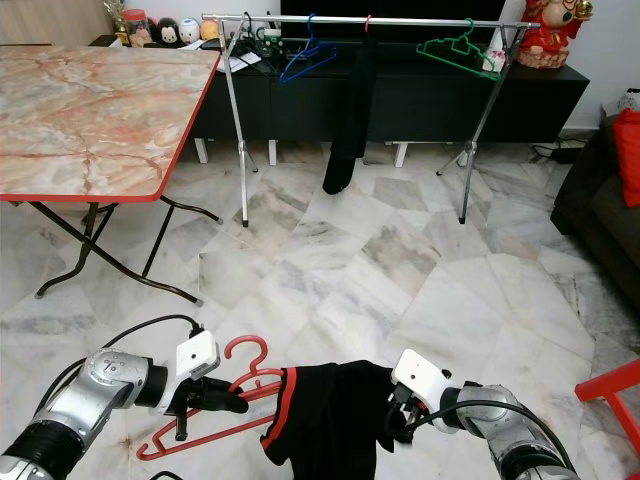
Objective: Hang hanger
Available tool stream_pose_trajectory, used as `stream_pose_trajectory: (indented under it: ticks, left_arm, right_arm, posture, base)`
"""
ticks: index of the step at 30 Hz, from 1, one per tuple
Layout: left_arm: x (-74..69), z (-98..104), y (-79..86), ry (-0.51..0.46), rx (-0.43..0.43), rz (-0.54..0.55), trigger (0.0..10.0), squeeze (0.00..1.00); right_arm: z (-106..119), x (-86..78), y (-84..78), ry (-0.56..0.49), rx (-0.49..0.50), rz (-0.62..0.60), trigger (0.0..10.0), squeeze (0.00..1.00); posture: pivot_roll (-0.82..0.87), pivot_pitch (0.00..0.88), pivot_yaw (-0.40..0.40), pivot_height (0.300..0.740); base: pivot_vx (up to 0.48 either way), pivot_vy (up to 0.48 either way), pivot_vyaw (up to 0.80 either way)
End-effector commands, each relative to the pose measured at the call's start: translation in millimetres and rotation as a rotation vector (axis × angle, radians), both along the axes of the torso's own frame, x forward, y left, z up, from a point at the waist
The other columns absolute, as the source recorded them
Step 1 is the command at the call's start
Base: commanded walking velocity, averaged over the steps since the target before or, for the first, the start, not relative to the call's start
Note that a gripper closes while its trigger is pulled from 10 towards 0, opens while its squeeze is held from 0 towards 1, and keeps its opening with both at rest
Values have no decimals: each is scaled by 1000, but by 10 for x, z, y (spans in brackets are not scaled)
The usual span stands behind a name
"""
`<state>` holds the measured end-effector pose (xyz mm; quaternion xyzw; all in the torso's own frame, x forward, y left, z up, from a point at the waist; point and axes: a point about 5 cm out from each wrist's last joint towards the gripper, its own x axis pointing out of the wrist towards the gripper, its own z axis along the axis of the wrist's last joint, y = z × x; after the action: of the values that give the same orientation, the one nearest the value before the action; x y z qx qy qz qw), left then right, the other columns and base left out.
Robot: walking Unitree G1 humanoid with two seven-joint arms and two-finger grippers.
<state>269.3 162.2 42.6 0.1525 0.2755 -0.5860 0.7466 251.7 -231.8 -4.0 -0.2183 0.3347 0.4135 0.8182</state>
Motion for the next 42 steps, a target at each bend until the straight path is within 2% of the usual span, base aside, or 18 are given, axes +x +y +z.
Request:
stream_pose_trajectory:
  ticks: [1, 6, 9, 10, 14, 15, 20, 21, 22, 23, 28, 37, 39, 42]
  left_arm:
    - [53, 37, -26, -44, 9, -18, 0, 0]
    - [59, 22, -25, -51, 14, -14, 0, 0]
    - [61, 20, -28, -52, 12, -15, 0, 0]
    - [62, 28, -45, -51, -9, -14, 0, 0]
    - [63, 63, -77, -46, -58, -17, 0, 0]
    - [61, 85, -88, -43, -81, -22, 0, 0]
    - [63, 132, -98, -41, -121, -31, 0, 0]
    - [65, 164, -103, -39, -144, -36, 0, 0]
    - [65, 164, -103, -39, -144, -36, 0, 0]
    - [71, 203, -104, -37, -170, -39, 0, 0]
    - [65, 285, -94, -17, -229, -60, 0, 0]
    - [6, 242, -64, 12, -218, -73, 0, 0]
    - [-10, 242, -47, 19, -219, -72, 0, 0]
    - [-16, 244, -40, 21, -220, -72, 0, 0]
  right_arm:
    - [11, 2, -56, 7, -40, 12, 0, 0]
    - [8, -4, -66, 11, -52, 20, 0, 0]
    - [-5, -22, -87, 19, -96, 48, 0, 0]
    - [-20, -41, -95, 26, -116, 64, 0, 0]
    - [-10, -25, -70, 22, -78, 41, 0, 0]
    - [-14, -28, -67, 22, -86, 51, 9765, 0]
    - [-18, -31, -66, 22, -92, 54, 10000, 0]
    - [-14, -26, -68, 19, -90, 51, 10000, 475]
    - [-14, -26, -68, 19, -90, 51, 10000, 475]
    - [-4, -15, -77, 12, -88, 41, 10000, 1000]
    - [65, 37, -131, -14, -70, 8, 10000, 1000]
    - [229, 115, -288, -69, -37, -39, 10000, 1000]
    - [340, 147, -375, -94, 4, -55, 10000, 1000]
    - [387, 159, -410, -104, 23, -62, 10000, 1000]
  posture:
    - [-80, 3, -78, 727]
    - [-81, 4, -79, 727]
    - [-81, 4, -79, 727]
    - [-81, 4, -79, 727]
    - [-81, 4, -79, 727]
    - [-81, 4, -79, 727]
    - [-81, 4, -79, 727]
    - [-81, 3, -82, 727]
    - [-81, 3, -82, 727]
    - [-81, 3, -82, 727]
    - [-82, 3, -83, 727]
    - [-86, 3, -85, 727]
    - [-98, 4, -88, 727]
    - [-98, 4, -88, 727]
  base:
    - [0, 0, 0]
    - [0, 0, 0]
    - [0, 0, 0]
    - [0, 0, 0]
    - [0, 0, 0]
    - [0, 0, 0]
    - [0, 0, 0]
    - [0, 0, 0]
    - [0, 0, 0]
    - [0, 0, 0]
    - [0, 0, 0]
    - [0, 0, 0]
    - [0, 0, 0]
    - [0, 0, 0]
